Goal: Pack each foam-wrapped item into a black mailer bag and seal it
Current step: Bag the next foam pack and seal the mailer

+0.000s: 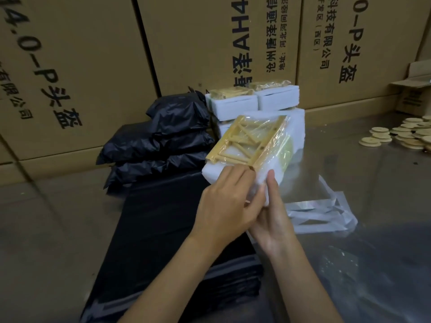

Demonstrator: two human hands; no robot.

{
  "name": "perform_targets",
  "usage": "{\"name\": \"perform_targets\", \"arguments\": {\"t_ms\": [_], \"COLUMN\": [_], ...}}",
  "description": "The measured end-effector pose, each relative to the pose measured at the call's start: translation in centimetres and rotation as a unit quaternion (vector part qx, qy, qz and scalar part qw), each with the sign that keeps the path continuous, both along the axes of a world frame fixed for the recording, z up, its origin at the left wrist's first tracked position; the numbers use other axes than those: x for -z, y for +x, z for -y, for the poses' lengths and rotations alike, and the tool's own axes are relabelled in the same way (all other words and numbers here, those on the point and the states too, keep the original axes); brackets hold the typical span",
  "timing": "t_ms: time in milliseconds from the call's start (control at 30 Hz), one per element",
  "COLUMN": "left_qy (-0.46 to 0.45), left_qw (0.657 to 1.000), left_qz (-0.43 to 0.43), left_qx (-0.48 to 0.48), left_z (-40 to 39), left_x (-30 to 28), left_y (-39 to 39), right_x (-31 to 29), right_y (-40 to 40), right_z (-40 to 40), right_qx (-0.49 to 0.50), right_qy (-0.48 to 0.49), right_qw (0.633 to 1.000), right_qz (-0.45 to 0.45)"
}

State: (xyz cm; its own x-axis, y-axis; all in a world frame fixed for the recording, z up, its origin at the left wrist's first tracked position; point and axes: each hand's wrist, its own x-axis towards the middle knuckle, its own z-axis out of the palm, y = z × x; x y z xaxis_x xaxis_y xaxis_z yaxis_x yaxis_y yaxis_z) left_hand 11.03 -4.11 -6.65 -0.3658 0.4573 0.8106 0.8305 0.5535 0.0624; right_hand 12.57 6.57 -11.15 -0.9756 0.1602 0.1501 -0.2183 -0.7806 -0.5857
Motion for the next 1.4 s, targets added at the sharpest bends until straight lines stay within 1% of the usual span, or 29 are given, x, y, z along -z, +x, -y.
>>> {"name": "perform_targets", "arguments": {"t_ms": [33,100,167,267,367,467,500,533,567,600,633,667,700,733,767,800,833,867,900,933,967,1000,1067,1133,1200,1300,1367,1400], "left_qy": [0.005,0.042,0.062,0.055,0.049,0.000,0.011,0.043,0.091,0.144,0.192,0.229,0.257,0.284,0.307,0.320,0.330,0.343,0.357,0.369,0.376,0.377,0.360,0.317,0.253,0.159,0.067,-0.002], "left_qw": [1.000,0.994,0.987,0.980,0.974,0.978,0.979,0.980,0.978,0.967,0.945,0.909,0.857,0.790,0.721,0.666,0.629,0.602,0.583,0.571,0.573,0.590,0.644,0.690,0.736,0.807,0.839,0.846], "left_qz": [0.021,0.086,0.135,0.181,0.212,0.204,0.198,0.192,0.190,0.206,0.255,0.339,0.444,0.543,0.618,0.662,0.682,0.690,0.692,0.691,0.685,0.672,0.642,0.628,0.616,0.566,0.539,0.532], "left_qx": [0.023,0.057,0.062,0.059,0.065,0.052,0.041,0.024,-0.006,-0.043,-0.072,-0.078,-0.049,0.009,0.071,0.127,0.174,0.210,0.233,0.246,0.248,0.240,0.209,0.170,0.124,0.059,-0.003,-0.039], "left_z": [1.0,3.1,4.9,7.2,9.2,10.7,11.2,11.7,12.4,13.2,14.0,14.8,15.4,15.7,15.9,16.0,16.1,16.1,16.0,15.8,15.4,15.0,14.4,14.5,15.4,18.0,19.9,20.7], "left_x": [-0.3,-1.1,-1.6,-1.4,-0.8,-0.4,-0.3,-0.4,-0.4,-0.4,-0.5,-0.6,-0.5,-0.2,0.3,0.7,1.1,1.4,1.7,2.0,2.3,2.8,3.9,4.7,5.0,5.4,5.9,6.1], "left_y": [0.4,0.9,1.2,1.7,2.5,3.6,3.8,3.7,3.4,3.0,2.6,2.2,2.1,2.1,2.2,2.4,2.5,2.7,2.8,3.0,3.2,3.3,3.9,4.5,4.8,3.7,2.6,2.2], "right_x": [-0.1,-0.1,0.0,0.3,1.0,1.7,1.9,2.0,2.0,1.9,1.8,1.7,1.6,1.6,1.6,1.6,1.5,1.4,1.5,1.5,1.5,1.5,1.6,1.9,2.3,2.9,3.0,3.0], "right_y": [0.2,0.6,0.8,1.5,2.5,3.7,4.0,4.4,4.7,5.1,5.5,5.8,6.0,6.2,6.3,6.4,6.5,6.6,6.7,6.8,6.9,6.9,7.1,7.3,7.5,7.7,7.7,7.8], "right_z": [0.5,1.6,2.5,3.8,5.2,7.0,7.4,7.6,7.5,7.5,7.4,7.3,7.3,7.3,7.2,7.2,7.3,7.5,7.7,8.0,8.4,8.7,9.1,8.8,7.9,6.8,6.4,6.4], "right_qx": [-0.014,-0.022,-0.034,-0.056,-0.074,-0.077,-0.070,-0.067,-0.066,-0.068,-0.072,-0.076,-0.078,-0.079,-0.078,-0.076,-0.075,-0.076,-0.081,-0.093,-0.107,-0.117,-0.103,-0.065,-0.053,-0.050,-0.031,-0.020], "right_qy": [-0.001,0.006,0.030,0.087,0.126,0.151,0.146,0.135,0.125,0.117,0.115,0.117,0.118,0.117,0.117,0.122,0.133,0.146,0.155,0.154,0.143,0.129,0.100,0.069,0.035,-0.040,-0.068,-0.074], "right_qw": [1.000,1.000,0.999,0.995,0.989,0.985,0.986,0.987,0.987,0.988,0.988,0.987,0.987,0.987,0.987,0.987,0.986,0.984,0.983,0.982,0.983,0.984,0.989,0.994,0.996,0.996,0.995,0.995], "right_qz": [-0.010,-0.016,-0.013,-0.014,-0.002,0.031,0.048,0.062,0.071,0.076,0.078,0.080,0.080,0.079,0.075,0.073,0.071,0.067,0.060,0.051,0.041,0.035,0.037,0.045,0.055,0.066,0.065,0.066]}}
